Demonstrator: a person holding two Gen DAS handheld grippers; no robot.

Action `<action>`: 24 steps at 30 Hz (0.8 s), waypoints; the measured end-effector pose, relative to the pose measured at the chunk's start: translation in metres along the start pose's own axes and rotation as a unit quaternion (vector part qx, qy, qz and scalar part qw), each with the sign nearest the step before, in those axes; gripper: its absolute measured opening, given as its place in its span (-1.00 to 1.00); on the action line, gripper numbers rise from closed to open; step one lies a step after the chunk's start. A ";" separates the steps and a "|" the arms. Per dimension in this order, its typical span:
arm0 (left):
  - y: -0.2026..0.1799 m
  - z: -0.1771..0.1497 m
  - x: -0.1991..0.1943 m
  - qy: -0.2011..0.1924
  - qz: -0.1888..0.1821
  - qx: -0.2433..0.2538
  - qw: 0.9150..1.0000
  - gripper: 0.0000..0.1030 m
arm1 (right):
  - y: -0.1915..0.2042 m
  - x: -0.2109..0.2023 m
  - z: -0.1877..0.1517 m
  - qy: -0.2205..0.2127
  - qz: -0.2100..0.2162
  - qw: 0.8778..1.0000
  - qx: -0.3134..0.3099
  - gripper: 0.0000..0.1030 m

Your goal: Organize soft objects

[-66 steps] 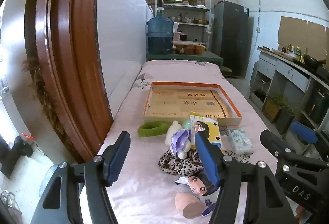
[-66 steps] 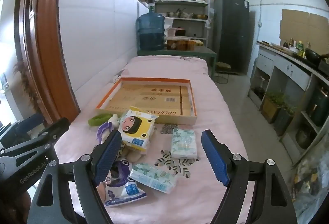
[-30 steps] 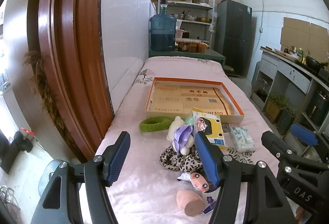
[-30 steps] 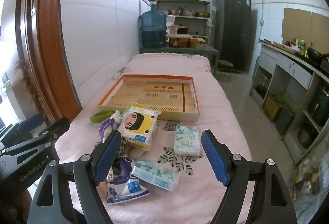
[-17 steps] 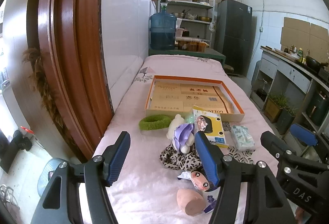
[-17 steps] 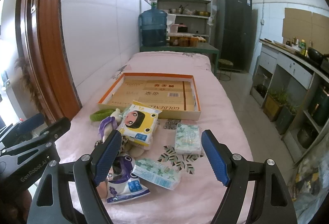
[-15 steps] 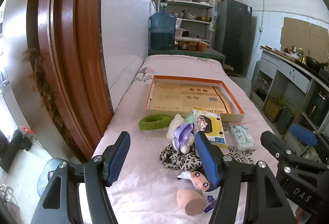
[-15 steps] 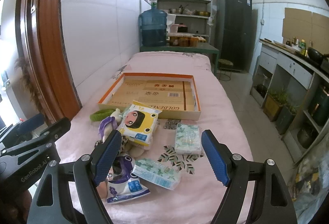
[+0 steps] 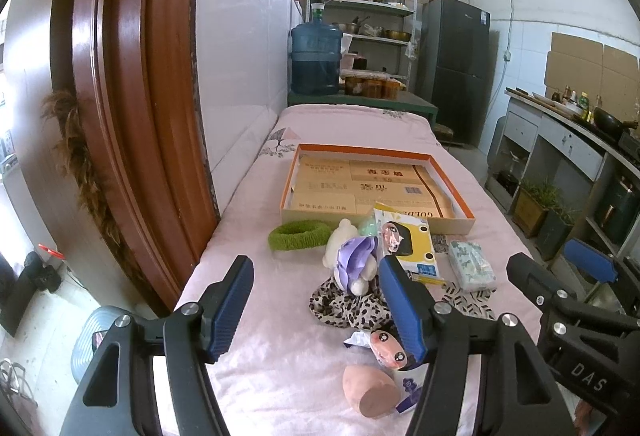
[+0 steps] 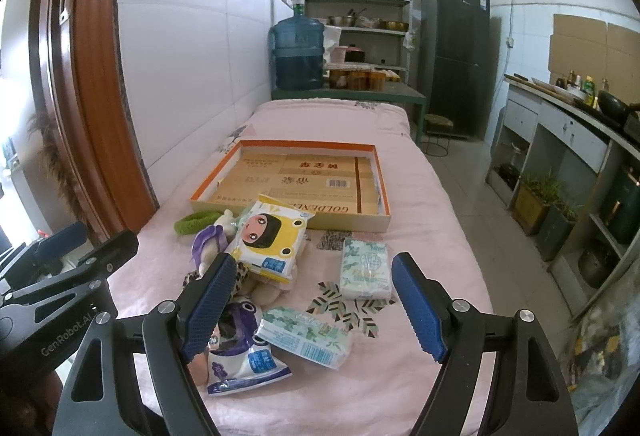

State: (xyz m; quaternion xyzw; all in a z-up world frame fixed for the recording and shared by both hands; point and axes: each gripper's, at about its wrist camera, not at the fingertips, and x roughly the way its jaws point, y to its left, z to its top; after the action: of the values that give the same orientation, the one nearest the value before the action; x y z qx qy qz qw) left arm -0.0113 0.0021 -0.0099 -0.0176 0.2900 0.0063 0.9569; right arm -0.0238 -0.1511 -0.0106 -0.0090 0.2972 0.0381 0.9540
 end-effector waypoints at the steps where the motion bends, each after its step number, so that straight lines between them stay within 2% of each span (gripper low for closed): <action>1: 0.000 0.000 0.000 0.000 0.000 0.000 1.000 0.27 | 0.000 0.000 0.000 0.000 0.000 1.000 0.000 0.58; 24: -0.001 -0.009 0.005 0.008 -0.008 0.000 1.000 0.27 | -0.005 0.007 -0.006 0.007 -0.003 1.000 0.003 0.58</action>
State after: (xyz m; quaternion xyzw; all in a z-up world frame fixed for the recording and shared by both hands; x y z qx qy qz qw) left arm -0.0122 0.0006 -0.0202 -0.0198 0.2978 -0.0014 0.9544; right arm -0.0210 -0.1557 -0.0196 -0.0072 0.3035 0.0345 0.9522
